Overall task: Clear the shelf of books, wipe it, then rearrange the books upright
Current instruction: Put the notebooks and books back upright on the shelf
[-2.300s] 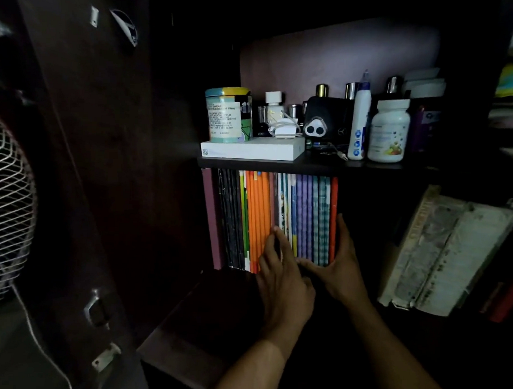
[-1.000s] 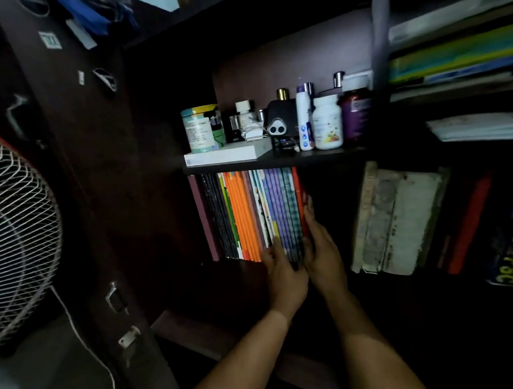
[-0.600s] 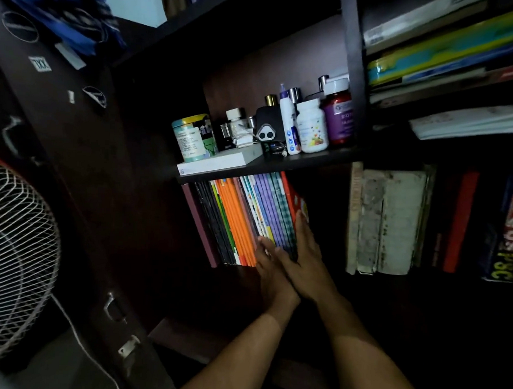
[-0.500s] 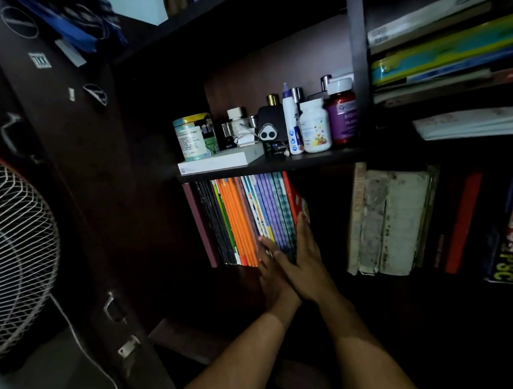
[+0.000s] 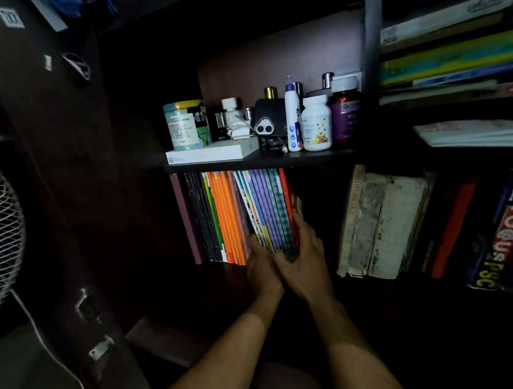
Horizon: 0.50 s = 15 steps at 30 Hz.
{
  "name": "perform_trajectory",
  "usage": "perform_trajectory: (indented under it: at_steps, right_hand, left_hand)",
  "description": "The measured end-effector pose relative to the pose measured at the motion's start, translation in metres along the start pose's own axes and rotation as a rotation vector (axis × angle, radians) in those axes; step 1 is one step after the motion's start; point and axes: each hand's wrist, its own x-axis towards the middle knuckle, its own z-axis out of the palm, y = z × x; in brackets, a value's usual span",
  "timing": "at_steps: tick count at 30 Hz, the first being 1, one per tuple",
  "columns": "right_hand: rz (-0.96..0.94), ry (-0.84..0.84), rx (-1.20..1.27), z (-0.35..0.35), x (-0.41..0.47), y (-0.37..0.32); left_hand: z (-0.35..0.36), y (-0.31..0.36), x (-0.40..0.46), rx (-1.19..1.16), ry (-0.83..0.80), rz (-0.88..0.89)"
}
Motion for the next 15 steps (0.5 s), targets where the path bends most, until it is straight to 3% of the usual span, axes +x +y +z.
perform_trajectory:
  at_steps: [4,8,15]
  right_hand:
    - [-0.009,0.078,-0.066,-0.004,-0.001,-0.005]
    - [-0.012,0.086,-0.117,-0.004,-0.002,-0.005]
    - [-0.008,-0.004,-0.109,0.0,-0.002,0.013]
  left_hand:
    - [-0.007,0.003,-0.015,0.263,-0.13,0.21]
    - [-0.002,-0.005,-0.006,0.352,-0.19,0.288]
    - [0.0,-0.016,0.003,0.432,-0.121,0.351]
